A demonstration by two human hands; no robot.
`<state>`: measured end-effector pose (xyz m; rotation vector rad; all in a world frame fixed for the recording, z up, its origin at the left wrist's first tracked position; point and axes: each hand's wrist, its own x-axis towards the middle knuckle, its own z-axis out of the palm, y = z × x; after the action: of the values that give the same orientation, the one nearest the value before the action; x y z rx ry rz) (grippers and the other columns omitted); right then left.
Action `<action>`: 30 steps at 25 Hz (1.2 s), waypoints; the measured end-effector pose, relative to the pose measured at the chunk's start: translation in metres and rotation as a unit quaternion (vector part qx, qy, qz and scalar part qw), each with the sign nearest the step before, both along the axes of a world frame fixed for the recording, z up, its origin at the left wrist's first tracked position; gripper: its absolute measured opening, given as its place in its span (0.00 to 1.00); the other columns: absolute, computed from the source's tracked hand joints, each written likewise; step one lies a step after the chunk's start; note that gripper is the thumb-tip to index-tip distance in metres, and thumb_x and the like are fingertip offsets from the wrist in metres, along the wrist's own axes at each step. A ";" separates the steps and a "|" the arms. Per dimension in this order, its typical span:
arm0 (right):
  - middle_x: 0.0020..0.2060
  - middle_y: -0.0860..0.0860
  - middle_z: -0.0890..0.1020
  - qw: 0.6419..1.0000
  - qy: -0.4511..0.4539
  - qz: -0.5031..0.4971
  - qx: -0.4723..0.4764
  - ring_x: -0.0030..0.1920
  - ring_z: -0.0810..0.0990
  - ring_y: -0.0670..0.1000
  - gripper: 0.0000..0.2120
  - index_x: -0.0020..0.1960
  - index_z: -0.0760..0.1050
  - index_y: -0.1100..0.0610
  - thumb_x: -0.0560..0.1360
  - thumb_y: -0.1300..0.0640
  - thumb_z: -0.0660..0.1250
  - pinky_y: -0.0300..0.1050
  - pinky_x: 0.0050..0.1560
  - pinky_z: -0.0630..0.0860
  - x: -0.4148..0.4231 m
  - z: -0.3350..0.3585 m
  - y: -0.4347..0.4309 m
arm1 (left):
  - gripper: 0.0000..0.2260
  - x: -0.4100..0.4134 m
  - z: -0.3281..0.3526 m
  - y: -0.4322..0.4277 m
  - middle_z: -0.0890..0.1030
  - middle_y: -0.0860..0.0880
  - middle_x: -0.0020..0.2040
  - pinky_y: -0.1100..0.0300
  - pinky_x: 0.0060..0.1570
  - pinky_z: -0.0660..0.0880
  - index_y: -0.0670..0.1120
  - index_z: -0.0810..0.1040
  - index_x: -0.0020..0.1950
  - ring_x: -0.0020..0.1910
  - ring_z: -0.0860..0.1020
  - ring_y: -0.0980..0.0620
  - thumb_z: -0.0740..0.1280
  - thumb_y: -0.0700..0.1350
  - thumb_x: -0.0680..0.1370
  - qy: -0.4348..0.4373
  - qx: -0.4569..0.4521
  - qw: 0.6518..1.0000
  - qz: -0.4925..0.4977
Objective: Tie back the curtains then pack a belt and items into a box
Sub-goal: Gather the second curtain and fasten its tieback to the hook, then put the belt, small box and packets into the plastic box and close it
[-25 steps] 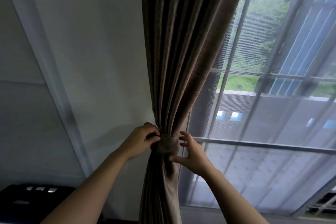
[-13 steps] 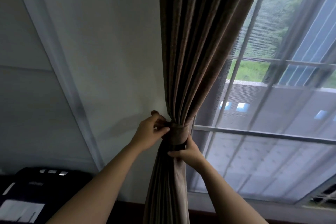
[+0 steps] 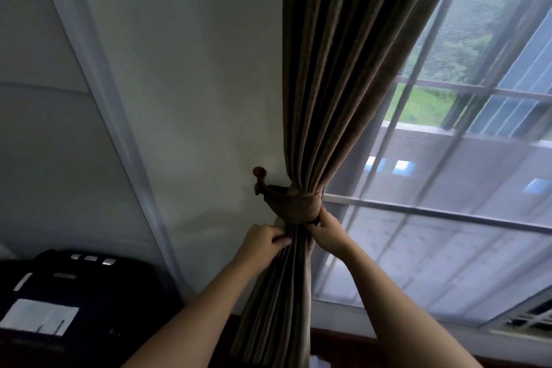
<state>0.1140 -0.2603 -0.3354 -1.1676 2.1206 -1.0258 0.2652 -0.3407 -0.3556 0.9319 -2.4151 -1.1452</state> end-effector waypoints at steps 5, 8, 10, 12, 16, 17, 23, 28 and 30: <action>0.64 0.56 0.75 0.998 0.047 0.013 0.036 0.64 0.72 0.57 0.22 0.69 0.65 0.58 0.77 0.54 0.63 0.41 0.54 0.67 -0.001 0.006 0.009 | 0.09 -0.001 0.007 -0.006 0.81 0.42 0.37 0.61 0.36 0.65 0.38 0.80 0.39 0.38 0.78 0.48 0.66 0.42 0.76 -0.015 -0.047 0.999 0.010; 0.66 0.55 0.73 0.996 0.056 0.017 0.063 0.67 0.70 0.55 0.23 0.69 0.65 0.57 0.78 0.50 0.62 0.42 0.58 0.66 0.013 -0.009 0.027 | 0.09 0.014 0.004 -0.011 0.83 0.41 0.43 0.58 0.43 0.72 0.35 0.81 0.48 0.44 0.81 0.45 0.65 0.40 0.77 0.005 -0.065 0.998 0.015; 0.72 0.56 0.66 0.992 0.062 0.021 0.104 0.72 0.64 0.55 0.28 0.73 0.59 0.60 0.79 0.48 0.59 0.46 0.67 0.63 0.026 -0.027 0.044 | 0.11 0.028 -0.002 -0.005 0.82 0.42 0.46 0.62 0.47 0.71 0.34 0.79 0.54 0.47 0.80 0.46 0.64 0.40 0.78 0.002 -0.056 0.997 0.046; 0.75 0.57 0.58 0.987 0.048 0.002 0.151 0.75 0.57 0.55 0.33 0.75 0.51 0.63 0.79 0.45 0.56 0.48 0.72 0.57 0.040 -0.043 0.061 | 0.13 0.041 -0.010 0.005 0.82 0.39 0.53 0.62 0.53 0.71 0.35 0.78 0.60 0.52 0.80 0.44 0.63 0.40 0.78 -0.007 -0.048 0.996 0.076; 0.75 0.60 0.58 0.979 0.002 0.005 0.204 0.74 0.58 0.56 0.32 0.74 0.52 0.66 0.81 0.46 0.53 0.47 0.71 0.57 0.060 -0.080 0.099 | 0.15 0.066 -0.037 0.040 0.80 0.39 0.59 0.54 0.61 0.73 0.38 0.75 0.64 0.59 0.78 0.43 0.62 0.41 0.78 -0.064 -0.021 0.993 0.098; 0.74 0.60 0.59 0.977 -0.004 0.011 0.212 0.74 0.59 0.57 0.32 0.74 0.52 0.66 0.81 0.45 0.52 0.47 0.71 0.58 0.063 -0.088 0.110 | 0.15 0.073 -0.047 0.052 0.80 0.40 0.60 0.53 0.61 0.73 0.38 0.75 0.64 0.59 0.78 0.44 0.62 0.41 0.78 -0.083 -0.005 0.991 0.102; 0.75 0.61 0.57 0.965 0.001 0.070 0.253 0.74 0.57 0.57 0.32 0.75 0.50 0.65 0.81 0.45 0.51 0.46 0.71 0.56 0.065 -0.149 0.176 | 0.17 0.095 -0.124 0.128 0.78 0.40 0.62 0.52 0.63 0.72 0.40 0.74 0.66 0.61 0.77 0.43 0.62 0.41 0.78 -0.164 0.052 0.972 0.161; 0.75 0.60 0.55 0.955 -0.002 0.089 0.281 0.75 0.55 0.56 0.34 0.75 0.49 0.66 0.80 0.43 0.52 0.47 0.72 0.54 0.061 -0.239 0.240 | 0.18 0.104 -0.213 0.207 0.77 0.40 0.63 0.54 0.62 0.72 0.43 0.73 0.68 0.62 0.76 0.43 0.62 0.45 0.78 -0.237 0.100 0.947 0.191; 0.75 0.61 0.57 0.955 0.004 0.082 0.287 0.75 0.57 0.57 0.33 0.75 0.50 0.66 0.80 0.44 0.53 0.48 0.71 0.57 0.059 -0.278 0.251 | 0.19 0.107 -0.249 0.220 0.76 0.40 0.65 0.54 0.63 0.71 0.42 0.71 0.69 0.64 0.74 0.42 0.62 0.46 0.78 -0.254 0.109 0.940 0.200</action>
<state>0.1733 -0.0094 -0.6135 -1.0215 2.0783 -0.2900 0.3720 -0.1207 -0.6046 1.8914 -2.3053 -1.1306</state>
